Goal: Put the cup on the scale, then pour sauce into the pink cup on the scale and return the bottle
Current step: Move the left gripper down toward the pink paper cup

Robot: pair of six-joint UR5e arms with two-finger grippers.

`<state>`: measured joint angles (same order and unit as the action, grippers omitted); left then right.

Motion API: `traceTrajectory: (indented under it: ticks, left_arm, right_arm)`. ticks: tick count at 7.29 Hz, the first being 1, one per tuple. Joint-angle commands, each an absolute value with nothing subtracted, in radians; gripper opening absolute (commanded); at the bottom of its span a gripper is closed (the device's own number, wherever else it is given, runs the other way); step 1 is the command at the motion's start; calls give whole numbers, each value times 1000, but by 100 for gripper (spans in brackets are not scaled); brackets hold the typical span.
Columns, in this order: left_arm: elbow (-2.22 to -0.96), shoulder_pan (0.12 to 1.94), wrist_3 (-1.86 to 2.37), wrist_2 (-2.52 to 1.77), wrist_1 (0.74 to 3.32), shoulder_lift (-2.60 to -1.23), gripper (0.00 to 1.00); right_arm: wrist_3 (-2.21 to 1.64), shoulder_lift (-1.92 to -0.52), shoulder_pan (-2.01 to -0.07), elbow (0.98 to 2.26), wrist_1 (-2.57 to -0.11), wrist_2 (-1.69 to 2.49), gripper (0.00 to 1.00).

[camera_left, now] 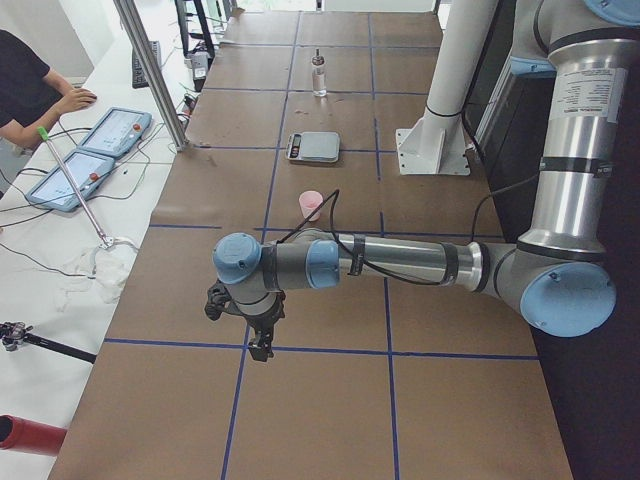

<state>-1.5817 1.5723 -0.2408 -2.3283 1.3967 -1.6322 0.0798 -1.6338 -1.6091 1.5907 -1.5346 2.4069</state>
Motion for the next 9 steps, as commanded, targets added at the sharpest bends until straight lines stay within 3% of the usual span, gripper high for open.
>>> traceTrajectory:
  ticks: [1,5,7,9]
  left_arm:
    - [-1591,1574,-241,-2347,1400,-1635,100]
    - [-1840,1495,-216,-2350,1452,-1758,100]
    - [-1955,1327,23,-2388,1463,-1775,100]
    - [-1950,1146,552,-2387,1546,-1825,100]
  right_arm:
    - [80,-1634,-1609,1592,-1532,2408,100]
    - [80,-1632,-1609,1594,-1531,2442,100]
    - [80,-1628,-1609,1614,-1531,2444,100]
    - [83,-1628,-1609,1637,-1526,2439,100]
